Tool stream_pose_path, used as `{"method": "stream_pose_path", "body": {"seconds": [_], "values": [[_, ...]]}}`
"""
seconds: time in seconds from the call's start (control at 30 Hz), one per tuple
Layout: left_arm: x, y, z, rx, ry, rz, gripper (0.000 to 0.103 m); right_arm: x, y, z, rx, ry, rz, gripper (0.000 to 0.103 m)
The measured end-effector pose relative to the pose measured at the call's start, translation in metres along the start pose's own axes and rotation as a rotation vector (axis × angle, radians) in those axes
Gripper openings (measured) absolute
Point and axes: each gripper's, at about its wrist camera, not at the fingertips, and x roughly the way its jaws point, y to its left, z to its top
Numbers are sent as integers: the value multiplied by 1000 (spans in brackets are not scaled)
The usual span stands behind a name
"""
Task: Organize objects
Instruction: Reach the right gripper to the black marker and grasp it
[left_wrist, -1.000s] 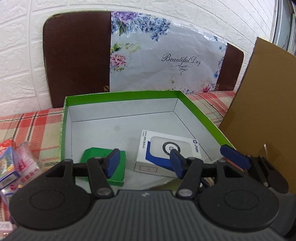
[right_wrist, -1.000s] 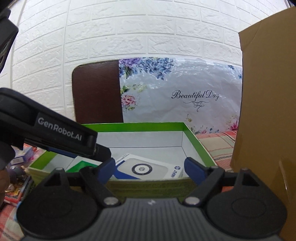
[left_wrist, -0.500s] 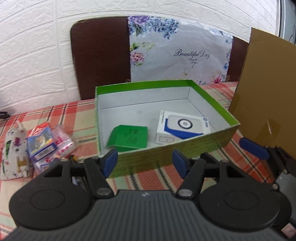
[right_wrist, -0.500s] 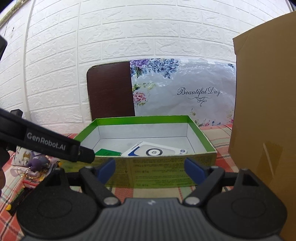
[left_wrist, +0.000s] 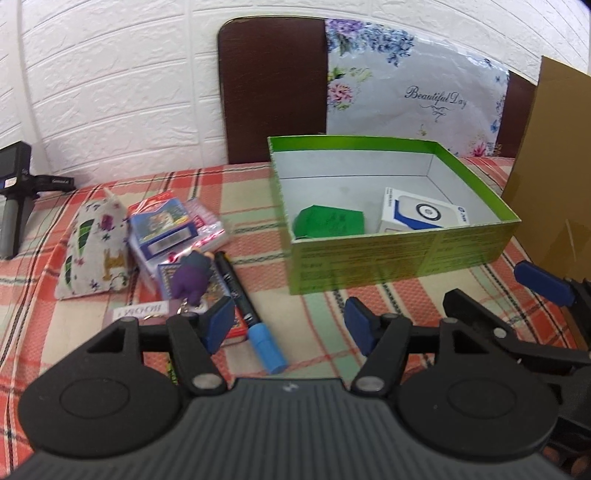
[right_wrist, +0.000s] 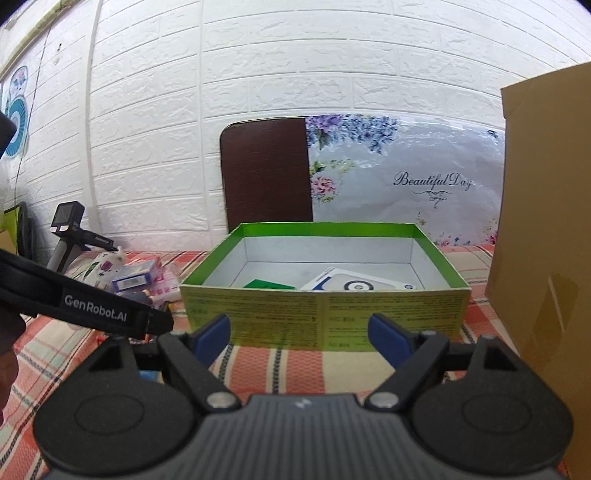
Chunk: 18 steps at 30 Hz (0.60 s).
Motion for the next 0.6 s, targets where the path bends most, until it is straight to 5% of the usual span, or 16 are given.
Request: {"method": "stream_pose_path", "body": {"seconds": [0.6], "values": [[-11, 44, -25, -69, 12, 60, 71, -4, 34, -5, -62, 23, 61, 85]]}}
